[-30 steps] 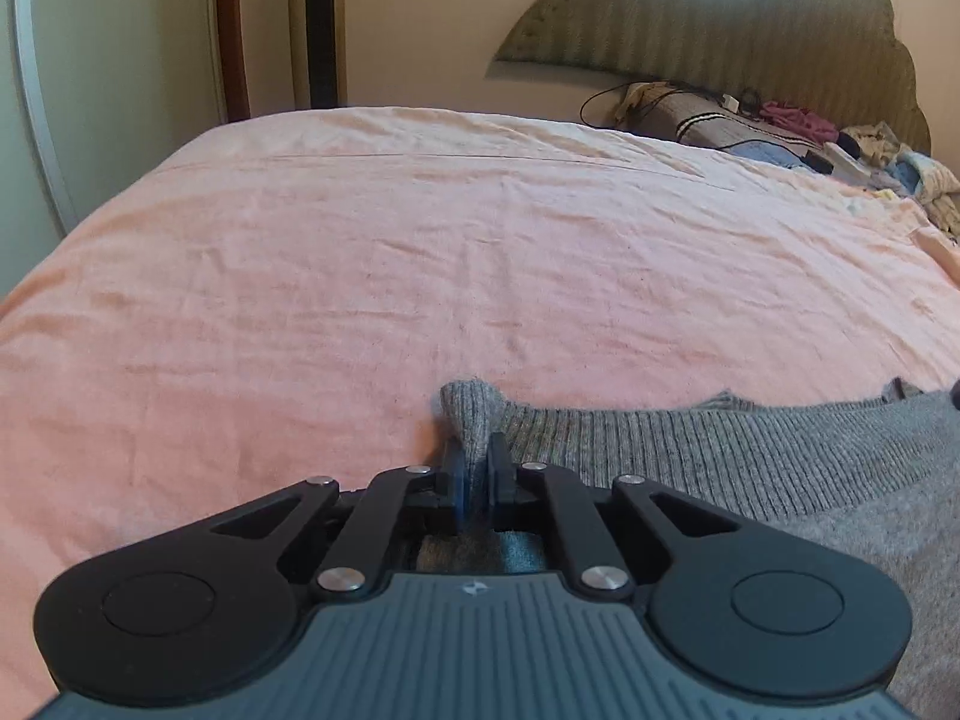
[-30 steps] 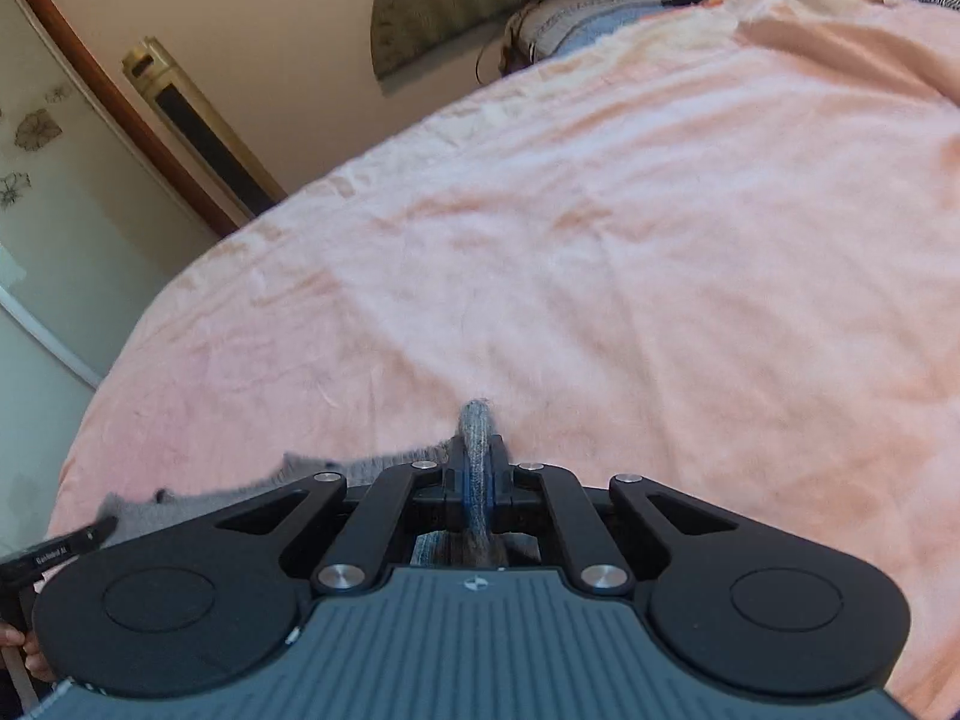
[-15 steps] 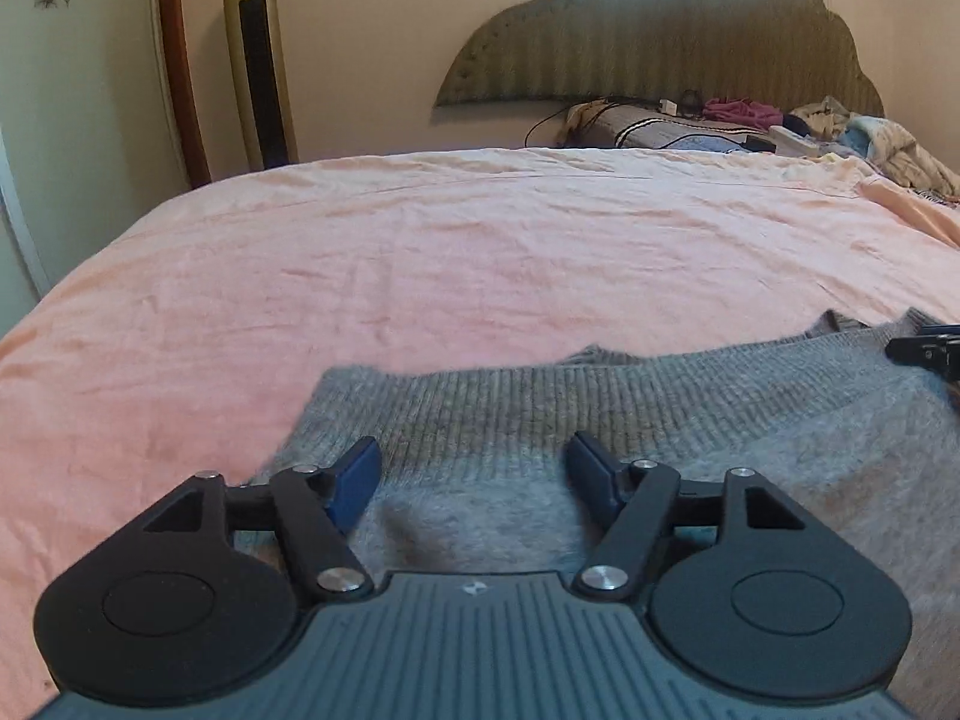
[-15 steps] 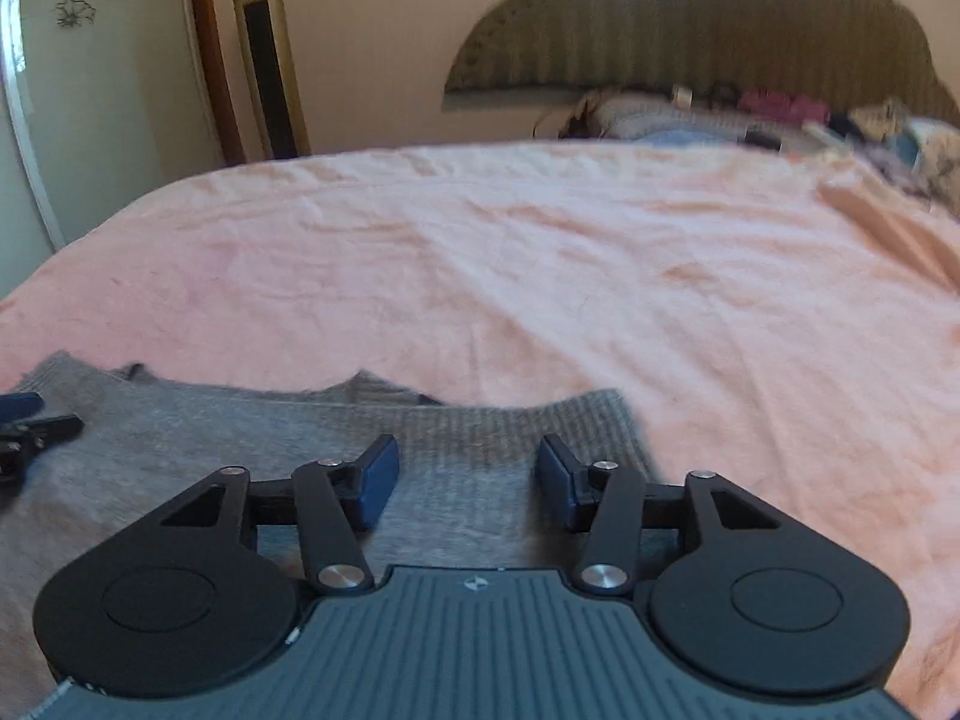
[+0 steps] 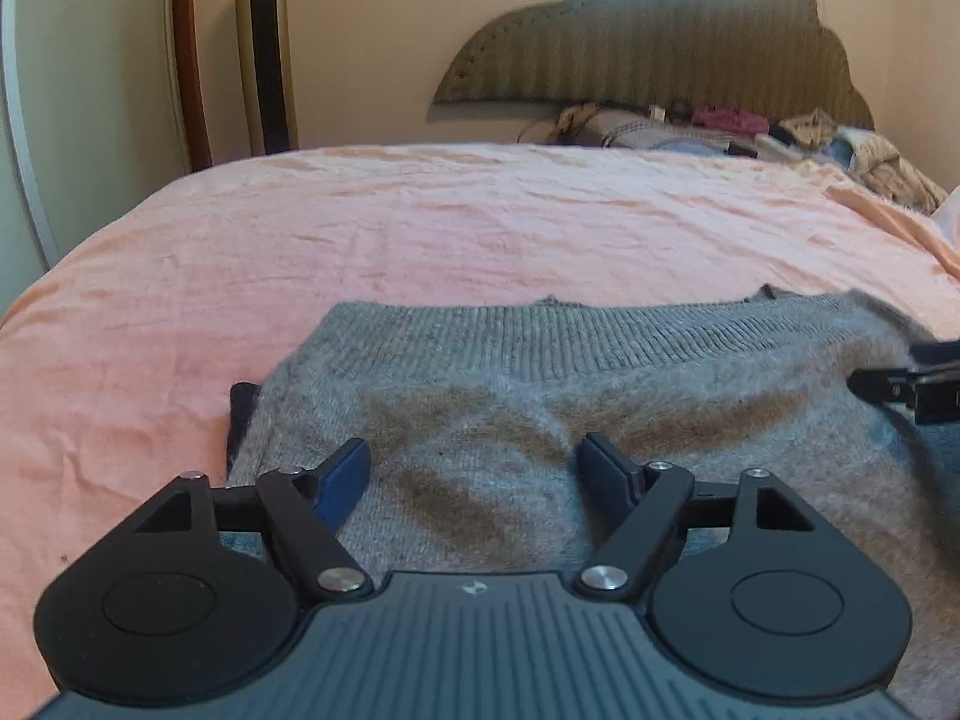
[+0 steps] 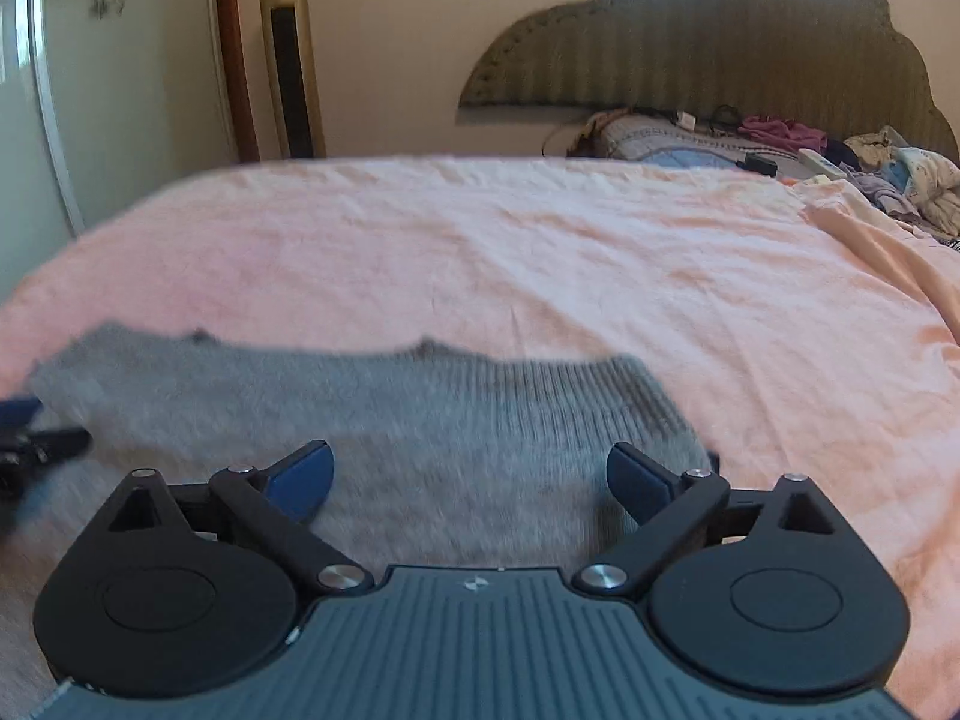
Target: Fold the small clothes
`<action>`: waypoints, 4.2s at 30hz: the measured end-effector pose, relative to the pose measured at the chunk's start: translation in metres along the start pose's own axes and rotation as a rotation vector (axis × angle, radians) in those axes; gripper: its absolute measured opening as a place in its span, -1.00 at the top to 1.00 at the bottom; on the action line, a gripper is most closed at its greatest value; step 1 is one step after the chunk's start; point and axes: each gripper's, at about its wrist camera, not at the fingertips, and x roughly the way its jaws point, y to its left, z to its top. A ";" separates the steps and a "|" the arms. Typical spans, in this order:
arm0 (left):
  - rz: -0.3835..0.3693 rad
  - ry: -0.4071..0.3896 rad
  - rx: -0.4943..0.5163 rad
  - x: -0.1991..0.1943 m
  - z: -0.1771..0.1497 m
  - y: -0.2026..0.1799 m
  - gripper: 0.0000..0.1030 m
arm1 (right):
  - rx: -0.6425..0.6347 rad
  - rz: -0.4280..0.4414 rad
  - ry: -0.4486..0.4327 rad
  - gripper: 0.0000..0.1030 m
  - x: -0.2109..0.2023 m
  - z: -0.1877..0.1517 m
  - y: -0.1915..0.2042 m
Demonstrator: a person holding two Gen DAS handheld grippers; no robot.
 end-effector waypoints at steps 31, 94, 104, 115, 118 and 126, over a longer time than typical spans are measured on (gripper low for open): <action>0.017 0.052 0.002 -0.055 -0.031 -0.031 -0.64 | -0.061 0.039 0.002 -1.00 -0.067 -0.057 0.030; -0.033 0.040 -0.894 -0.108 -0.087 0.062 0.72 | 0.014 0.003 -0.012 -1.00 -0.094 -0.080 0.043; -0.084 -0.134 -0.109 -0.123 -0.020 -0.088 0.92 | 0.545 0.411 -0.051 -1.00 -0.114 -0.030 -0.040; -0.220 -0.045 0.192 -0.095 -0.048 -0.174 0.91 | 0.654 0.683 0.281 -1.00 -0.014 0.008 -0.059; -0.230 -0.069 0.237 -0.100 -0.046 -0.177 0.91 | 0.658 0.713 0.284 -1.00 -0.001 0.013 -0.052; -0.248 -0.063 0.343 -0.092 -0.044 -0.205 0.91 | 0.500 0.625 0.302 0.68 0.018 0.035 -0.041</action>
